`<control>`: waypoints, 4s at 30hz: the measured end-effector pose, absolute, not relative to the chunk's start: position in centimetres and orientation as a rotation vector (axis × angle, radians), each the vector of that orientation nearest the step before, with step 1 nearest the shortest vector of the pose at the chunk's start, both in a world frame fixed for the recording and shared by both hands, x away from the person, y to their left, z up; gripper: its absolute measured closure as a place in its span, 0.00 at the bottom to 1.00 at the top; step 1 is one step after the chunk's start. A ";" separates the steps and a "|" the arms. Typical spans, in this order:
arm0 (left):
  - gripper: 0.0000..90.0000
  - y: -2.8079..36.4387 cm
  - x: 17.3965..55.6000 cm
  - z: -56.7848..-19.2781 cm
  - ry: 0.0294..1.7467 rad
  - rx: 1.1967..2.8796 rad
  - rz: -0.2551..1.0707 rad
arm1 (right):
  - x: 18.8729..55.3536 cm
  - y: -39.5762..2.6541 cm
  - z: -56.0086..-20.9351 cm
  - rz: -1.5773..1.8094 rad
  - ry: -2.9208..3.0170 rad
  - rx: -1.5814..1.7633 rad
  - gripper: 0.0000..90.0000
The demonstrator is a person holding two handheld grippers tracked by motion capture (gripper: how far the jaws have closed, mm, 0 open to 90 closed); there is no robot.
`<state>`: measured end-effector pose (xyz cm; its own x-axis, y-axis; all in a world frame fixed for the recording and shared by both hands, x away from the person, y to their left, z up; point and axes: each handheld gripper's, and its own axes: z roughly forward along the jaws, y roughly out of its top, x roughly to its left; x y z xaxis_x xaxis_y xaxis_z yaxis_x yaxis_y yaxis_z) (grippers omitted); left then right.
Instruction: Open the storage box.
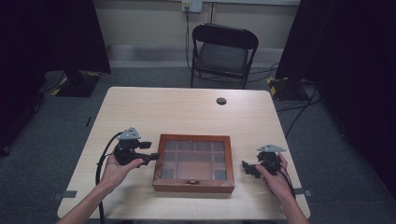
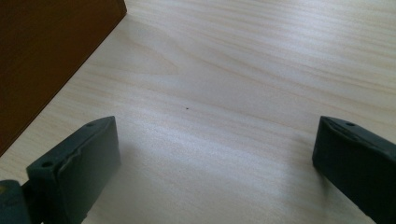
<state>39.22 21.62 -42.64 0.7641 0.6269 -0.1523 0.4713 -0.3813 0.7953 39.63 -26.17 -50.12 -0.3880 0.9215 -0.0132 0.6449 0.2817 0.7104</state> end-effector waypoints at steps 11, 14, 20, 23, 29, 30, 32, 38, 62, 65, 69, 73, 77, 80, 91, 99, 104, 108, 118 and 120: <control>0.40 18.4 37.8 -41.8 0.714 2.087 0.169 | 39.6 -26.2 -50.1 0.879 2.134 1.407 0.00; 0.40 17.7 37.5 -41.6 0.691 2.092 0.152 | 39.6 -26.2 -50.1 0.879 2.133 1.408 0.00; 0.41 16.4 37.2 -41.3 0.650 2.106 0.124 | 39.6 -26.2 -50.1 0.879 2.133 1.406 0.00; 0.41 15.5 37.0 -41.2 0.628 2.110 0.104 | 39.6 -26.2 -50.1 0.879 2.133 1.407 0.00; 0.42 14.0 37.0 -40.8 0.609 2.116 0.069 | 39.6 -26.2 -50.1 0.879 2.133 1.407 0.00; 0.44 13.7 37.1 -40.7 0.601 2.108 0.069 | 39.6 -26.2 -50.1 0.879 2.133 1.408 0.00; 0.45 13.1 37.3 -40.5 0.593 2.093 0.057 | 39.6 -26.2 -50.1 0.878 2.133 1.406 0.00; 0.47 11.5 37.0 -40.9 0.546 2.121 0.028 | 39.6 -26.2 -50.1 0.879 2.133 1.407 0.00; 0.75 10.7 35.4 -42.8 0.454 2.194 -0.125 | 39.6 -26.2 -50.1 0.879 2.133 1.407 0.00; 0.82 10.6 35.3 -42.9 0.445 2.192 -0.118 | 39.6 -26.2 -50.1 0.878 2.133 1.408 0.00; 0.83 10.4 35.3 -43.1 0.443 2.215 -0.107 | 39.6 -26.2 -50.1 0.879 2.133 1.407 0.00; 0.84 10.3 35.3 -43.3 0.432 2.235 -0.099 | 39.6 -26.2 -50.1 0.879 2.133 1.407 0.00; 0.87 10.0 35.0 -43.5 0.398 2.254 -0.066 | 39.6 -26.2 -50.1 0.879 2.134 1.407 0.00; 0.89 10.1 35.0 -43.7 0.405 2.237 -0.069 | 39.6 -26.2 -50.1 0.878 2.133 1.407 0.00; 0.90 10.1 35.2 -43.8 0.413 2.219 -0.095 | 39.6 -26.2 -50.1 0.880 2.134 1.407 0.00; 0.90 10.1 35.5 -43.7 0.413 2.236 -0.121 | 39.6 -26.2 -50.1 0.879 2.134 1.407 0.00; 0.90 10.0 35.4 -43.8 0.418 2.224 -0.115 | 39.6 -26.2 -50.1 0.879 2.133 1.407 0.00; 0.90 10.1 35.6 -43.7 0.427 2.227 -0.134 | 39.6 -26.2 -50.1 0.879 2.133 1.407 0.00; 0.90 10.2 35.8 -43.6 0.449 2.223 -0.154 | 39.6 -26.2 -50.1 0.879 2.133 1.408 0.00; 0.90 10.2 35.8 -43.6 0.456 2.211 -0.169 | 39.6 -26.2 -50.1 0.879 2.135 1.405 0.00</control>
